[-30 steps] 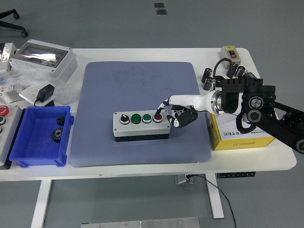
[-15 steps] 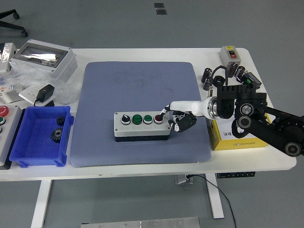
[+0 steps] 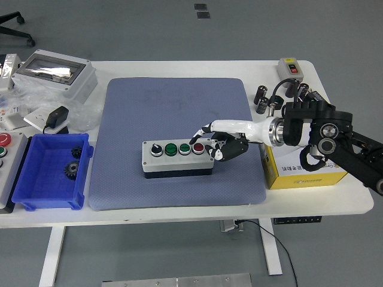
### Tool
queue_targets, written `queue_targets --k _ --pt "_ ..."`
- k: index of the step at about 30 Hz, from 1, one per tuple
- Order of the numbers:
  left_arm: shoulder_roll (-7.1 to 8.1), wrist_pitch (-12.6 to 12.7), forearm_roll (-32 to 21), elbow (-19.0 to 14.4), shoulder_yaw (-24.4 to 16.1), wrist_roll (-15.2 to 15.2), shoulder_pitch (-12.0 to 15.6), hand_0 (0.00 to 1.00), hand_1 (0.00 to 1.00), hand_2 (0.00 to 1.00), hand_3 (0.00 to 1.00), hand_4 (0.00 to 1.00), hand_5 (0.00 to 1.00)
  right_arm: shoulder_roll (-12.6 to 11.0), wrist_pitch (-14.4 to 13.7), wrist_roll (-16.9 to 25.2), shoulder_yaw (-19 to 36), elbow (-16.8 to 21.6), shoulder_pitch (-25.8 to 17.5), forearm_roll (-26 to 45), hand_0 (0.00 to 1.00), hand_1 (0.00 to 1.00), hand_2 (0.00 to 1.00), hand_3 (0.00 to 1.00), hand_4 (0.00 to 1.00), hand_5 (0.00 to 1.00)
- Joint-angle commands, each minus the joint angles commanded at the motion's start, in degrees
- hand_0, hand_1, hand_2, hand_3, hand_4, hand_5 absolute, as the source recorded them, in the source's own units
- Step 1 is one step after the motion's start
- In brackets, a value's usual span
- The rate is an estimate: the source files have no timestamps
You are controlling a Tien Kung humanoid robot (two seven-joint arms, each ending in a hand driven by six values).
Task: Pick up the button,place it on the desk,press the button,press the button
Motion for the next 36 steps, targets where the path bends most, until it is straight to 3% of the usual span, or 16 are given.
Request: queue_targets --k 5,6,7,12,13,18,19,24,25,30,31,36 --pt "-0.44 1.2 -0.6 0.2 0.7 0.3 0.3 0.652 0.56 0.502 0.569 0.445 0.002 3.4 -9.4 6.4 7.5 -1.3 -7.1 -4.6 0.007 0.129 0.209 0.827 0.149 0.065" --pt "-0.52 1.5 -0.8 0.2 1.0 0.5 0.4 0.652 0.56 0.502 0.569 0.445 0.002 4.1 -11.3 7.9 8.8 -1.5 -8.5 -4.4 0.007 0.129 0.209 0.827 0.149 0.065" --pt "-0.65 2.1 -1.1 0.2 1.3 0.8 0.5 0.652 0.56 0.499 0.569 0.445 0.002 5.3 -13.7 10.1 10.3 -2.1 -10.3 -3.1 0.037 0.196 0.294 0.827 0.309 0.146" --pt "-0.89 4.0 -1.5 0.3 2.1 1.8 0.8 0.652 0.56 0.499 0.569 0.445 0.002 9.5 -24.2 20.2 15.8 -2.3 -18.0 2.0 0.037 0.196 0.294 0.827 0.309 0.146" --pt "-0.9 4.3 -1.4 0.4 2.1 1.7 0.8 0.652 0.561 0.499 0.569 0.442 0.002 10.0 -26.7 22.4 16.3 -2.1 -19.6 2.6 0.227 0.406 0.55 0.774 0.457 0.241" --pt "-1.03 4.7 -0.6 0.9 1.8 0.8 0.7 0.652 0.561 0.499 0.569 0.442 0.002 10.9 -37.0 31.5 16.8 -1.6 -26.3 4.1 0.227 0.406 0.55 0.774 0.457 0.241" --pt "-1.07 4.8 -0.4 0.9 1.7 0.6 0.7 0.654 0.562 0.5 0.569 0.44 0.002 11.0 -38.7 33.0 16.6 -1.9 -27.4 4.5 0.569 0.656 0.679 0.756 0.511 0.269" --pt "-1.22 4.8 -0.1 1.3 1.6 -0.1 0.4 0.654 0.562 0.5 0.569 0.44 0.002 12.0 -47.0 40.4 17.0 -3.1 -32.1 6.0 0.569 0.656 0.679 0.756 0.511 0.269" --pt "-1.23 4.8 -0.1 1.3 1.7 -0.1 0.3 0.653 0.563 0.502 0.569 0.446 0.002 12.0 -48.1 41.5 17.3 -3.2 -32.3 6.2 0.772 0.759 0.775 0.785 0.612 0.325" --pt "-1.16 5.0 -0.5 1.3 1.9 0.1 0.2 0.653 0.563 0.502 0.569 0.446 0.002 11.8 -51.3 44.0 19.1 -3.4 -32.7 6.8 0.772 0.759 0.775 0.785 0.612 0.325" --pt "-1.14 5.0 -0.6 1.2 1.9 0.2 0.2 0.652 0.563 0.504 0.571 0.445 0.002 11.7 -51.4 44.3 19.5 -3.4 -32.9 7.0 0.821 0.788 0.812 0.807 0.716 0.485" --pt "-1.02 5.0 -1.0 1.1 2.2 0.7 0.3 0.652 0.563 0.504 0.571 0.445 0.002 11.3 -51.2 45.9 22.2 -3.2 -34.5 9.3 0.821 0.788 0.812 0.807 0.716 0.485"
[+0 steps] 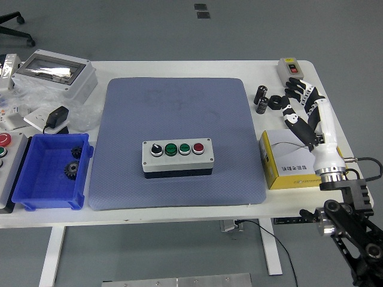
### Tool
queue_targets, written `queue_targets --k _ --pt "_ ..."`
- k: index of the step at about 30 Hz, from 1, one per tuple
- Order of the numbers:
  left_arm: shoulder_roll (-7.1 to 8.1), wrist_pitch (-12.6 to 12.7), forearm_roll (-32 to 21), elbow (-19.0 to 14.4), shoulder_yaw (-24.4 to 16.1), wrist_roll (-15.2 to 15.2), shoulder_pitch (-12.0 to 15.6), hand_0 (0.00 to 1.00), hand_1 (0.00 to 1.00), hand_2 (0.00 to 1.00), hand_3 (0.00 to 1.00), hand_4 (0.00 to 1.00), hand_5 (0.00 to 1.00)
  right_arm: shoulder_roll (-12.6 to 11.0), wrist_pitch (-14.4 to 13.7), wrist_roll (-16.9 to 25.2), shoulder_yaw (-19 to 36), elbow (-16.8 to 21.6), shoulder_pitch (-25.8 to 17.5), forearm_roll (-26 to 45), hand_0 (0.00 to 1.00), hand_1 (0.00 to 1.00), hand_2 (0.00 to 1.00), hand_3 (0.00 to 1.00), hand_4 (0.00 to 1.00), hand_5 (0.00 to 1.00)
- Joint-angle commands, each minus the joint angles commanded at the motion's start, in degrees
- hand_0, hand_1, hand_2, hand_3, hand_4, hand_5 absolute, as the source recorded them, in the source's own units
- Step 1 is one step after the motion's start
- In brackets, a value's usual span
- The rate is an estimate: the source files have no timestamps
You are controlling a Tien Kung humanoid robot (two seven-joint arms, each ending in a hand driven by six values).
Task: Pick up the button,place it on the desk,press the button,press the button
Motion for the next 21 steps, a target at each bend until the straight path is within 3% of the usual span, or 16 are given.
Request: queue_targets --k 11,21 --pt "0.86 -0.1 0.8 0.2 -0.8 -0.3 0.2 0.653 0.564 0.506 0.571 0.446 0.002 0.0 5.0 3.8 3.1 -2.7 -3.0 10.0 0.813 0.775 0.799 0.776 0.713 0.517" --pt "1.72 0.1 0.4 -0.1 -0.4 0.4 0.9 0.653 0.569 0.509 0.576 0.461 0.044 0.1 5.8 4.1 3.4 -3.1 -3.7 11.3 0.801 0.76 0.789 0.762 0.714 0.521"
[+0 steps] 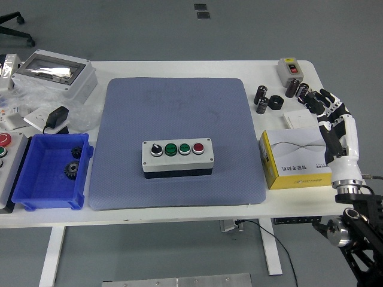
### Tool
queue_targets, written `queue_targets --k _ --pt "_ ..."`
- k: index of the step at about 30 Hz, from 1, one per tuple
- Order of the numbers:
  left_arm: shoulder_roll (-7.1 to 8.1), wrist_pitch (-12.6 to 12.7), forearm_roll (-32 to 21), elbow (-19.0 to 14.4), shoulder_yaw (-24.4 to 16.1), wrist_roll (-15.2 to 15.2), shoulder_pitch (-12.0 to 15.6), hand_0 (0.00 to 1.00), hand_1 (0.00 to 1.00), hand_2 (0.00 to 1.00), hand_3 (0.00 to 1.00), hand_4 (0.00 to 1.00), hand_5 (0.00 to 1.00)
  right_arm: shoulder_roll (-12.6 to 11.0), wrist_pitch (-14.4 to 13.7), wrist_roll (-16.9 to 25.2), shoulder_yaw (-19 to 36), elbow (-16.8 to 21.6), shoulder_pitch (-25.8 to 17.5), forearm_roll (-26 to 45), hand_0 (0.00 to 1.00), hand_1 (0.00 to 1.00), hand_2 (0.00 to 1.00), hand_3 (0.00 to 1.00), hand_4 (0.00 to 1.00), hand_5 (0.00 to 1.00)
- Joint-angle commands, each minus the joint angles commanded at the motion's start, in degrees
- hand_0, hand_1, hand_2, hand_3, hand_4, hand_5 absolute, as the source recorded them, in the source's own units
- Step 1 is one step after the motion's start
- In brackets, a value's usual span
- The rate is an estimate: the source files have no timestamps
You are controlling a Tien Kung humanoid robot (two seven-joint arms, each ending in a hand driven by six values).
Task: Pick up the button,place it on the desk,press the button,press the button
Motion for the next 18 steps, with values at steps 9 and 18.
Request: queue_targets --k 9,18 --pt "0.29 -0.2 1.2 0.1 -0.7 -0.4 -0.1 0.652 0.57 0.509 0.576 0.462 0.045 0.3 -0.4 -0.4 -0.4 0.1 0.3 -1.3 0.803 0.758 0.789 0.764 0.719 0.52" --pt "0.69 -0.1 1.5 0.2 -0.8 -0.5 0.1 0.652 0.57 0.51 0.578 0.463 0.048 0.3 -0.4 -0.5 -0.6 0.2 0.7 -1.4 0.802 0.756 0.787 0.761 0.722 0.525"
